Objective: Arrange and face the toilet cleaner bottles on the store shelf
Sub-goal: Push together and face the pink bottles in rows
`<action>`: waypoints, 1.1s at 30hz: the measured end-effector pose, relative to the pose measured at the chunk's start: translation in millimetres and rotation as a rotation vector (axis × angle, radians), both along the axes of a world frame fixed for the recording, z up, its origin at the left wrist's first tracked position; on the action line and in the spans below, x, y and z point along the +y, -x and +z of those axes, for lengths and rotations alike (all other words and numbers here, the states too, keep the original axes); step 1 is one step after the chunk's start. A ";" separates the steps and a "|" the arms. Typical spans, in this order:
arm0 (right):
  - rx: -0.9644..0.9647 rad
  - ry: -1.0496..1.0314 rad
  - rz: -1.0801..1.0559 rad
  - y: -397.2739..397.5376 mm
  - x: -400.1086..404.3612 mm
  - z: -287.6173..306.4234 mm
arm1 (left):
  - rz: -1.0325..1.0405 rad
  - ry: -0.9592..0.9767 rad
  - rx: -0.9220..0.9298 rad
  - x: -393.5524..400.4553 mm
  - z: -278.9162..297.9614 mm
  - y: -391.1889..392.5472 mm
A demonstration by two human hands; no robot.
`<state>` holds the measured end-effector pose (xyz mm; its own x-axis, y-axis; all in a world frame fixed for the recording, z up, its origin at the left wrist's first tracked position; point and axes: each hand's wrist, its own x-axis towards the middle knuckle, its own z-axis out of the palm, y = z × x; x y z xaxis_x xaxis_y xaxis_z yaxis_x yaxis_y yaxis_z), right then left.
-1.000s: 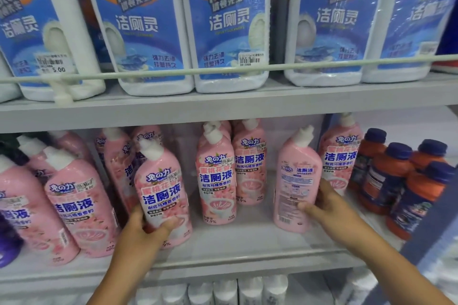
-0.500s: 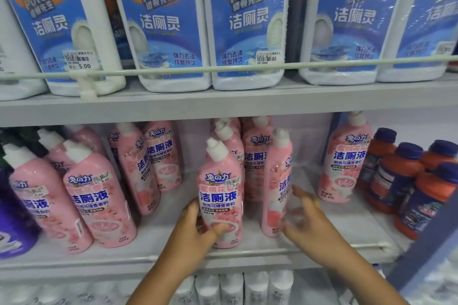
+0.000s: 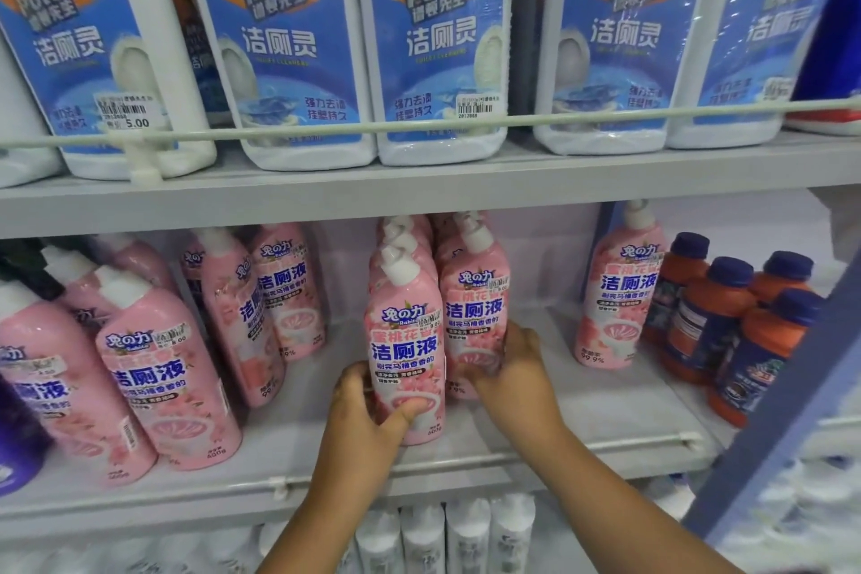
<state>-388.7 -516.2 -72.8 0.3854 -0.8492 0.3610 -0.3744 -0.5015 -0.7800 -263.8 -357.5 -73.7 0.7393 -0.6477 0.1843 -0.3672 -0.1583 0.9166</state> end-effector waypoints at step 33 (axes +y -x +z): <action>-0.121 -0.274 0.163 75.7 1.9 26.8 | 0.619 0.255 -0.439 105.7 26.2 -48.9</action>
<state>-464.3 -514.3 -46.0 0.4925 -0.8516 0.1797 -0.2027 -0.3131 -0.9279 -214.9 -251.8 -47.5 0.7765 -0.0419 0.6288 -0.6166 -0.2564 0.7444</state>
